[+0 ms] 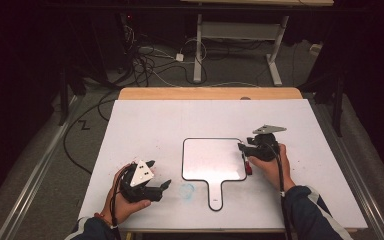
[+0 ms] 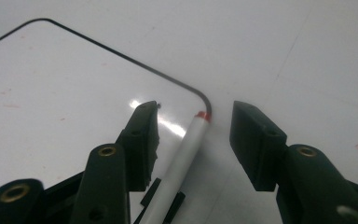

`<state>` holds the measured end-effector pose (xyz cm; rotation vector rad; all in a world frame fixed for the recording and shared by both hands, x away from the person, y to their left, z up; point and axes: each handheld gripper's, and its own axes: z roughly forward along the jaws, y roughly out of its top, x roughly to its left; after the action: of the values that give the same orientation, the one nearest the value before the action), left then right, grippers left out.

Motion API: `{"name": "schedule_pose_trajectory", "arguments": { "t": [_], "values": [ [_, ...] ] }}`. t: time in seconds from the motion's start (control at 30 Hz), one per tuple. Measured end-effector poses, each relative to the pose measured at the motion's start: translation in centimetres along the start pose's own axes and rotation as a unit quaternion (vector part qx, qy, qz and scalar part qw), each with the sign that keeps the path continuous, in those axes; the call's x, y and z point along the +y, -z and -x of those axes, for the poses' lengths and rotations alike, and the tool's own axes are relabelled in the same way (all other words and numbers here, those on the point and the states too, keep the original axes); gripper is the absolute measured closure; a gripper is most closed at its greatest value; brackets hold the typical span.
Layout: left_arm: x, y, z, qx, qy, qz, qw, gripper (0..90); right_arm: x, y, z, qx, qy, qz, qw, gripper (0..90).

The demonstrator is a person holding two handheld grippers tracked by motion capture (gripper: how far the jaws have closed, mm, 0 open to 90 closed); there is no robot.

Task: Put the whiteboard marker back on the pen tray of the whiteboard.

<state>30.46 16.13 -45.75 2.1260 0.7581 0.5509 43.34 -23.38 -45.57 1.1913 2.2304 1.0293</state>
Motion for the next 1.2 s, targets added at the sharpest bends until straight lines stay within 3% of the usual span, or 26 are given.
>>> {"name": "schedule_pose_trajectory", "arguments": {
  "t": [0.23, 0.43, 0.53, 0.63, 0.9, 1.2],
  "values": [
    [0.0, 0.0, 0.0, 0.017, -0.011, -0.003, 0.9998, 18.1, 0.5, 2.8, -0.9, 0.004, 0.050, 0.058, 0.9970, 45.1],
    [-0.1, 0.0, 0.0, 0.025, -0.024, -0.002, 0.9994, 18.2, 0.5, 5.7, -1.8, 0.007, 0.111, 0.113, 0.9874, 40.0],
    [-0.1, 0.0, -0.1, 0.027, -0.026, -0.002, 0.9993, 18.2, 0.1, 7.2, -2.0, 0.012, 0.123, 0.134, 0.9833, 37.3],
    [-0.1, -0.1, 0.0, 0.030, -0.030, -0.004, 0.9991, 18.1, -0.4, 8.4, -2.1, 0.003, 0.138, 0.146, 0.9796, 35.5],
    [-0.2, -0.3, 0.1, 0.038, -0.039, -0.010, 0.9985, 18.2, -2.3, 10.9, -1.5, -0.005, 0.139, 0.163, 0.9768, 29.5],
    [-0.3, -0.4, 0.2, 0.038, -0.044, -0.016, 0.9982, 18.1, -3.8, 12.4, -1.1, -0.021, 0.139, 0.174, 0.9746, 24.6]
  ]
}}
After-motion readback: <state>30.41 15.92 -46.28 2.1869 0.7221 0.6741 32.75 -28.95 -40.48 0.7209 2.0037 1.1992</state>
